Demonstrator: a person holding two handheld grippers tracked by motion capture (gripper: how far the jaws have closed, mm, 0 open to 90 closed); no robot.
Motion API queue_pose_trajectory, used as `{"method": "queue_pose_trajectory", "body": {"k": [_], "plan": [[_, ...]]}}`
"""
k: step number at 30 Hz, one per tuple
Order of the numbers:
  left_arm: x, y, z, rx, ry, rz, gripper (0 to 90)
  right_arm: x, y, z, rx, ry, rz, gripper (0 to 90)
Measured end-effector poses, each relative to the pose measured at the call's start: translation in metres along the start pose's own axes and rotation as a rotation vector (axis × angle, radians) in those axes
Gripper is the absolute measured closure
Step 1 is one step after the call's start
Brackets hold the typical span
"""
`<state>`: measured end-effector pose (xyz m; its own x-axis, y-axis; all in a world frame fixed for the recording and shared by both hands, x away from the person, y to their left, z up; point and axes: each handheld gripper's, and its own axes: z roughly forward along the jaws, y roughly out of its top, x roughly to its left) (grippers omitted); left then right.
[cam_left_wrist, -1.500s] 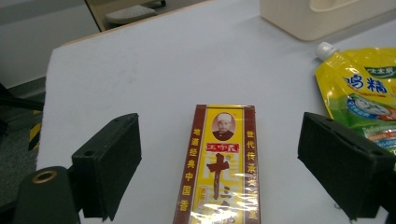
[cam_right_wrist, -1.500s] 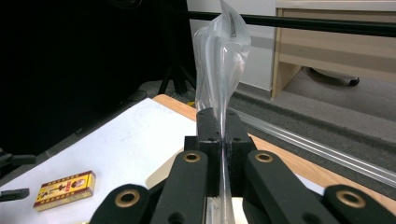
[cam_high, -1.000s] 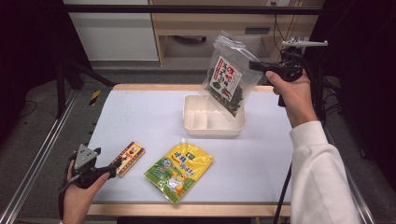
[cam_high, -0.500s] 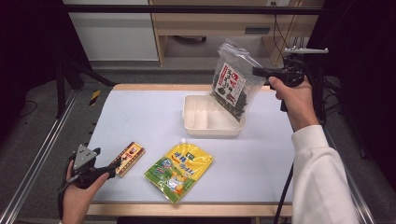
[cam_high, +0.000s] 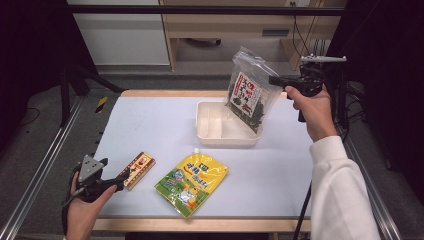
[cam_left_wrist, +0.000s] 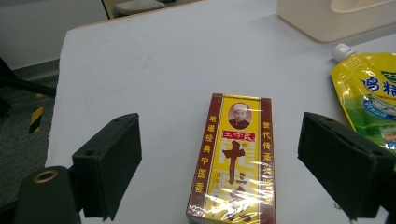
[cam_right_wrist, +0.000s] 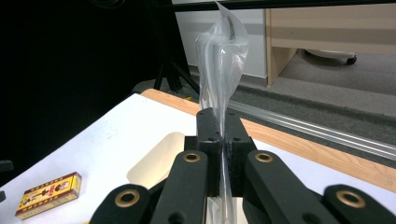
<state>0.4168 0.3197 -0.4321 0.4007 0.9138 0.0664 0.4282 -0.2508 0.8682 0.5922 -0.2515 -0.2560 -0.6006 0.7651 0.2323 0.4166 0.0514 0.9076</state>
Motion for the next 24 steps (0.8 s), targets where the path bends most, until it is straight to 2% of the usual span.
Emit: {"method": "queue_pose_trajectory", "body": {"k": [6, 8, 15, 20, 24], "plan": [[-0.001, 0.000, 0.000, 0.000, -0.001, 0.003, 13.1, -0.005, -0.008, 0.002, 0.018, -0.014, 0.010, 89.0], [-0.001, 0.000, 0.000, 0.000, -0.001, 0.002, 13.2, -0.007, -0.010, 0.001, 0.004, -0.005, 0.023, 89.0], [-0.002, 0.000, 0.001, 0.000, -0.004, 0.006, 13.2, -0.009, -0.013, 0.003, 0.004, -0.004, 0.032, 89.0], [-0.002, 0.001, 0.000, -0.001, -0.004, 0.007, 13.2, -0.007, -0.018, 0.011, 0.046, -0.007, 0.028, 88.8], [-0.002, 0.000, 0.001, 0.001, -0.007, 0.008, 13.2, -0.009, -0.025, 0.017, 0.060, -0.003, 0.046, 88.7]]}}
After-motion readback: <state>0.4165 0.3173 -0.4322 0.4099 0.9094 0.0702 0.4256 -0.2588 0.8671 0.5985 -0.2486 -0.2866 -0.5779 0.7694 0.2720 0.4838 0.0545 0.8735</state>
